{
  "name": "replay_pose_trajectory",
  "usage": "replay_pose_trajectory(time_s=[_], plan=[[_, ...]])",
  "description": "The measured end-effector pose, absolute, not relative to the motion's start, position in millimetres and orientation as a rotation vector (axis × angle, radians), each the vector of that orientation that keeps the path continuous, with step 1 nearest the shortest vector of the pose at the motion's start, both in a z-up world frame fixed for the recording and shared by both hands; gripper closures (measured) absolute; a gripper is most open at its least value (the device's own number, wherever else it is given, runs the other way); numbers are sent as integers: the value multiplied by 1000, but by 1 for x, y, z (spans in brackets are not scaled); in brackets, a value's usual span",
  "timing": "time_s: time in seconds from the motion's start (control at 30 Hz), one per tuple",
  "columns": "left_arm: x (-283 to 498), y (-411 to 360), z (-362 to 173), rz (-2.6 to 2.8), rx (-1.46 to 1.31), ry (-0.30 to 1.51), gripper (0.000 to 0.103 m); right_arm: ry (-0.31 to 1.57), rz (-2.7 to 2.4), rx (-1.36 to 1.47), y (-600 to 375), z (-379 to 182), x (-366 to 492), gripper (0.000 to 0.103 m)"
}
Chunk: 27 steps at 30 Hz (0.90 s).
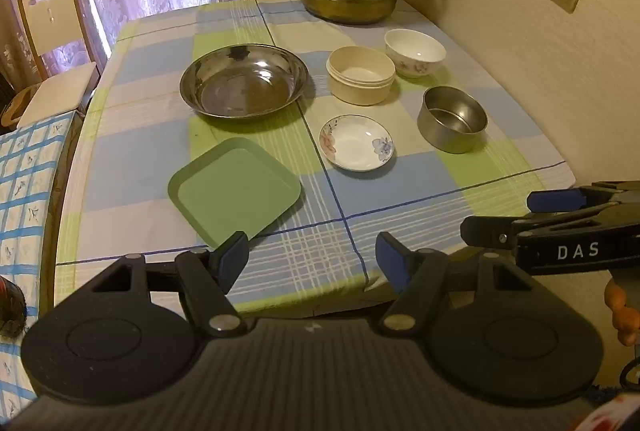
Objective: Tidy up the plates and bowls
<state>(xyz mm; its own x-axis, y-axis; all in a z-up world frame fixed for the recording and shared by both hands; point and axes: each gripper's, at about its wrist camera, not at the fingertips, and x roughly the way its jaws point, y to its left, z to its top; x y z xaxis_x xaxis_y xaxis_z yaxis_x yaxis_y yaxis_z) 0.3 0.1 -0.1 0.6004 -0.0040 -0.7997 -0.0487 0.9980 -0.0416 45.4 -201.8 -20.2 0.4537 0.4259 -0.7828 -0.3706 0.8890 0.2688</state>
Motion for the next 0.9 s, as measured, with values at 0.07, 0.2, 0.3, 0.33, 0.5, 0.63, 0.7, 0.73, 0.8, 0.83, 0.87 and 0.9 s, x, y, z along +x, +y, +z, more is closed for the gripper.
replay_pose_trajectory(time_s=[0.07,0.2,0.3,0.33,0.5,0.63,0.7,0.73,0.8,0.83,0.87,0.9], plan=[[0,0,0,24,-64,924,35,984,493,65,-202,-20,46,8],[0,0,0,22,-67,925,35,984,492,66,-202,-20,46,8],[0,0,0,22,-66,925,35,986,493,65,-202,-19,47,8],[0,0,0,22,-66,925,35,986,492,64,-202,-19,47,8],[0,0,0,21,-66,926,35,988,491,64,-203,-18,47,8],[3,0,3,20,-67,927,35,988,491,64,-203,-18,47,8],[3,0,3,21,-66,928,35,988,491,64,-204,-17,47,8],[5,-2,0,20,-67,928,35,988,491,64,-204,-17,47,8],[2,-5,-2,20,-69,929,35,988,490,64,-204,-17,47,8],[3,-6,-2,20,-69,928,35,986,491,64,-204,-17,46,8],[2,-5,-2,19,-68,928,35,986,491,64,-204,-17,46,8],[2,-5,-2,20,-68,928,35,986,491,64,-204,-17,46,8]])
